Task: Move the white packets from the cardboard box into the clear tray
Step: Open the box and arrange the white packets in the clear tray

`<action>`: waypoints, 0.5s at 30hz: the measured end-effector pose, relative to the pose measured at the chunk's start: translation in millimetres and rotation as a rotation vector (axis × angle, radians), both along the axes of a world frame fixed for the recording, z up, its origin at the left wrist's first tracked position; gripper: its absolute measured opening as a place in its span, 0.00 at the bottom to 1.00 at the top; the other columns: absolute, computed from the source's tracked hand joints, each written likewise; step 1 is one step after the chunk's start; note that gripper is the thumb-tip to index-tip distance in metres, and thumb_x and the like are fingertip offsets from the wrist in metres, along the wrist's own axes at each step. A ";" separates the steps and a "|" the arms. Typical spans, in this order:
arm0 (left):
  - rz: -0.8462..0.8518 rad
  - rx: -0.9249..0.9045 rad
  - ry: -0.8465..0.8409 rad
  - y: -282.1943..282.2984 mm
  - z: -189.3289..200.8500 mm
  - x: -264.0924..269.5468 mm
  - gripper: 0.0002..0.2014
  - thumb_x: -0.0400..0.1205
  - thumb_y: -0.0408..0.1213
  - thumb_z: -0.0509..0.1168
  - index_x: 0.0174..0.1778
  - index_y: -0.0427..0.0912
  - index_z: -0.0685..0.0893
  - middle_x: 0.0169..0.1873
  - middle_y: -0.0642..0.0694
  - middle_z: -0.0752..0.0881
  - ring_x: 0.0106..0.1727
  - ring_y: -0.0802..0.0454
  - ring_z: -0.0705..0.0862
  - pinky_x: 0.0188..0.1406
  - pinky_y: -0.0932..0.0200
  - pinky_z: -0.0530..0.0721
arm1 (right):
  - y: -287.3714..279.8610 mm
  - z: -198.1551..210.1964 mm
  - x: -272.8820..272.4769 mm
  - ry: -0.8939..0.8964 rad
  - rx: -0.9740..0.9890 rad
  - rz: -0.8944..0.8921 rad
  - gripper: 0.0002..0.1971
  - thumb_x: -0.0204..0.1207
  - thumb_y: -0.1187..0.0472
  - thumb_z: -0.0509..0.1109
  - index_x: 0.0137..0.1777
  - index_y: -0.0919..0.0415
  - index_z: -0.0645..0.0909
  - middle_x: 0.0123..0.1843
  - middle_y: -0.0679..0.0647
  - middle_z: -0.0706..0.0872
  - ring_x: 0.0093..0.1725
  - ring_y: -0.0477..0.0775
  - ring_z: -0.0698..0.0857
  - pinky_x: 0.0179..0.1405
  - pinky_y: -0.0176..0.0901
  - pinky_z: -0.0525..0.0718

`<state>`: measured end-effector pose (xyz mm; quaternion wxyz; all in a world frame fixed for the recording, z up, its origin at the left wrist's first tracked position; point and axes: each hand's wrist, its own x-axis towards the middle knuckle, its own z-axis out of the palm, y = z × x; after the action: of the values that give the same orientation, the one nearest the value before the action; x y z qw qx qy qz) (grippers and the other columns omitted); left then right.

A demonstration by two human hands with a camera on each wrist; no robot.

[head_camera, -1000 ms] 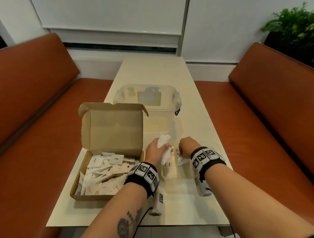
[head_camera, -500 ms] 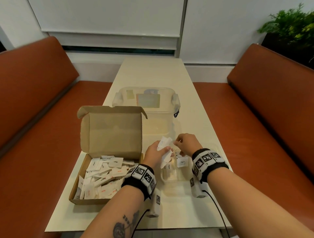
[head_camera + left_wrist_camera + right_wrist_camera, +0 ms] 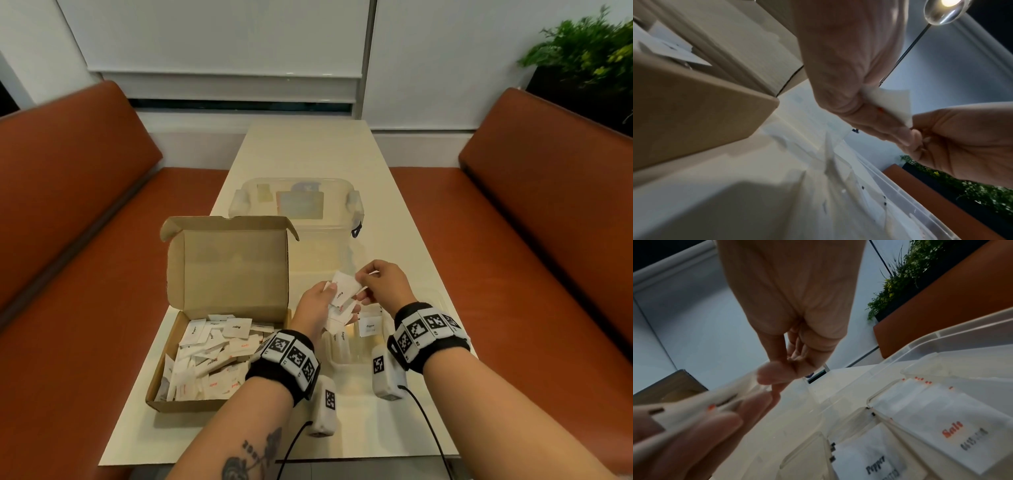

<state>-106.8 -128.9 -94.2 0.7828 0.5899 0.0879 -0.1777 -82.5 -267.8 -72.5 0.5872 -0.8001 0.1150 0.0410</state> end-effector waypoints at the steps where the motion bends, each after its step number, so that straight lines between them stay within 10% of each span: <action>1: 0.015 0.016 -0.007 0.1 -0.7 0.1 0.13 0.88 0.33 0.53 0.64 0.29 0.73 0.48 0.26 0.84 0.41 0.36 0.85 0.42 0.45 0.87 | 0.1 0.5 -1.4 0.004 0.026 -0.001 0.03 0.80 0.69 0.65 0.44 0.66 0.77 0.31 0.61 0.84 0.21 0.48 0.83 0.23 0.36 0.83; 7: 0.108 0.114 -0.069 3.7 -6.1 -4.0 0.19 0.87 0.30 0.51 0.57 0.60 0.80 0.59 0.30 0.83 0.56 0.27 0.84 0.60 0.29 0.81 | -4.4 3.9 -14.1 -0.010 0.184 0.025 0.04 0.74 0.73 0.71 0.46 0.66 0.79 0.29 0.61 0.86 0.24 0.50 0.87 0.29 0.35 0.86; 15: 0.130 0.106 -0.008 5.5 -7.2 -9.0 0.14 0.88 0.32 0.52 0.51 0.44 0.84 0.59 0.34 0.83 0.56 0.28 0.84 0.59 0.29 0.81 | -22.3 22.9 -16.9 -0.175 0.145 -0.078 0.02 0.75 0.72 0.71 0.46 0.68 0.83 0.30 0.59 0.85 0.24 0.47 0.84 0.30 0.34 0.86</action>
<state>-115.8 -123.4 -101.4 0.7608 0.6242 0.1319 -0.1193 -99.4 -290.2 -49.5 0.6527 -0.7509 0.0911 -0.0438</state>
